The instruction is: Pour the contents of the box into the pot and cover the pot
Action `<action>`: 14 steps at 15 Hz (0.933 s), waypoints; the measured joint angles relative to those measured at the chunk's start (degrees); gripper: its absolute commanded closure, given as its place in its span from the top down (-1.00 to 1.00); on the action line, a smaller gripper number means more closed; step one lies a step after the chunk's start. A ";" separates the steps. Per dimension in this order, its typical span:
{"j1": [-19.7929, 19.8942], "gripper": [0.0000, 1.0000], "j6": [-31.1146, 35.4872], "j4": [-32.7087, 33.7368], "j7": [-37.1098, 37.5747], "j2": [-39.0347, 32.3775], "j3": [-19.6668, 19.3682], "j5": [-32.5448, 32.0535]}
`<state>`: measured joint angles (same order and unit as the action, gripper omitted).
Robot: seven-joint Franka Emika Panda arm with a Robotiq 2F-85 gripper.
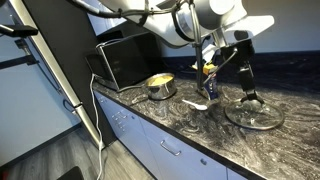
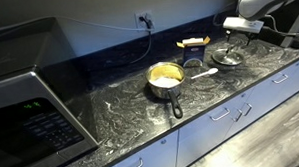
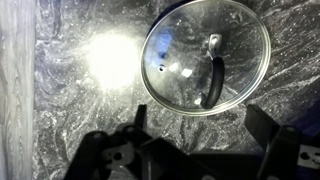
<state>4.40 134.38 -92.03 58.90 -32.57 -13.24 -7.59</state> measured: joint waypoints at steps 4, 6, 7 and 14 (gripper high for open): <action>0.61 1.00 -1.48 3.07 -2.14 -3.07 0.42 3.04; 0.65 0.47 -2.04 4.36 -2.47 -4.38 0.43 4.20; 0.66 0.43 -2.33 4.98 -2.50 -4.96 0.43 4.68; 0.79 -0.52 -3.43 8.15 -2.50 -7.70 0.45 6.92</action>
<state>5.19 130.95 -83.89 56.41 -40.26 -12.80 -0.67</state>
